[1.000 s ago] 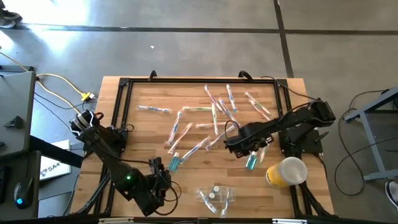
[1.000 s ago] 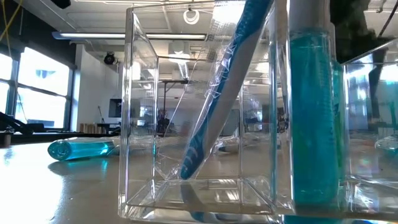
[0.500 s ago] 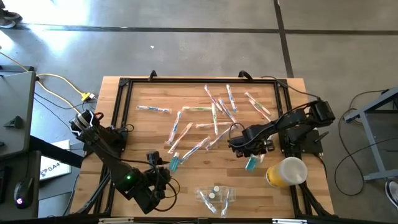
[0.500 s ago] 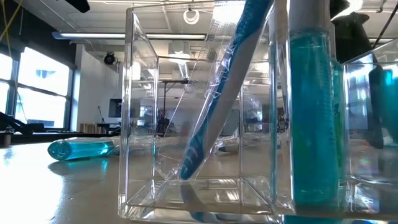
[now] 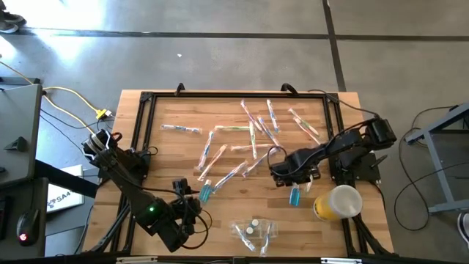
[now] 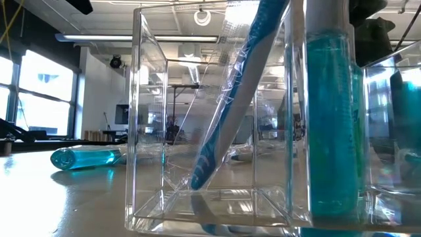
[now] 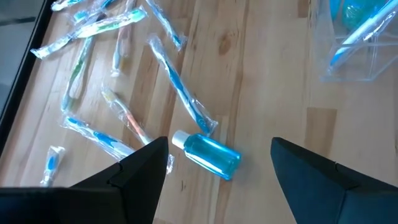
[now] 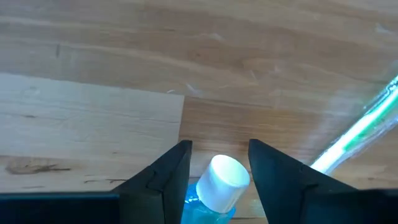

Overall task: Pick & Place toothbrushing station
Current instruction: Put the mouthwash into the transparent organizer

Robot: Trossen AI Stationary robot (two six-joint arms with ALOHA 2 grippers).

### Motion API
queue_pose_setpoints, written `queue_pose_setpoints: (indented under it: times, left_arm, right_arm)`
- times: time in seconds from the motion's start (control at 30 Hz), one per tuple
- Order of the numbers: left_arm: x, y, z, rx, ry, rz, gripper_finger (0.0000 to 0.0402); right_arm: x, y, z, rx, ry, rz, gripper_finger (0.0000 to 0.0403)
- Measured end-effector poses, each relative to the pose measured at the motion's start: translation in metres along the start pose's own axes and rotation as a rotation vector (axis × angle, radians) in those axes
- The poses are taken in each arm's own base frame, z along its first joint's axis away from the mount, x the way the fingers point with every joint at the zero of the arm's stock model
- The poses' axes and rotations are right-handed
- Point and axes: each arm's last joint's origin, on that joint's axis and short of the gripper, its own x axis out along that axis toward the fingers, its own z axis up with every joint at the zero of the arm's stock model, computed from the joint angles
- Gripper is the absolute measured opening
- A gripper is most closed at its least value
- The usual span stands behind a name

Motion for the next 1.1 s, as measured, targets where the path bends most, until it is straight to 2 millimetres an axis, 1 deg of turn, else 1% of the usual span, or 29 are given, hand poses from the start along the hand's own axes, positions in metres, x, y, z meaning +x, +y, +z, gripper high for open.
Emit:
queue_pose_setpoints:
  times: [0.23, 0.37, 0.57, 0.8, 0.9, 1.03, 1.1]
  left_arm:
    - [0.000, 0.000, 0.000, -0.020, -0.001, -0.002, 0.0278]
    - [0.000, 0.000, 0.000, -0.024, -0.003, -0.004, 0.0278]
    - [0.000, -0.001, 0.000, -0.027, 0.005, -0.016, 0.0278]
    - [0.000, -0.001, 0.000, -0.027, 0.005, -0.016, 0.0278]
    - [0.000, -0.001, 0.000, -0.026, 0.006, -0.016, 0.0278]
    - [0.000, -0.001, 0.000, -0.019, 0.003, -0.014, 0.0278]
    - [0.000, -0.001, 0.000, -0.019, 0.002, -0.012, 0.0278]
  right_arm:
    - [0.001, -0.001, -0.009, -0.036, -0.002, -0.016, 0.0160]
    - [0.002, -0.002, -0.012, 0.013, 0.024, -0.020, 0.0160]
    - [0.003, -0.002, -0.015, 0.078, 0.116, -0.030, 0.0160]
    - [0.003, 0.001, -0.015, 0.084, 0.119, -0.002, 0.0159]
    - [0.003, 0.004, -0.015, 0.062, 0.113, 0.029, 0.0140]
    - [0.003, 0.005, -0.015, 0.040, 0.112, 0.045, 0.0089]
    - [0.003, 0.006, -0.015, 0.006, 0.112, 0.053, 0.0086]
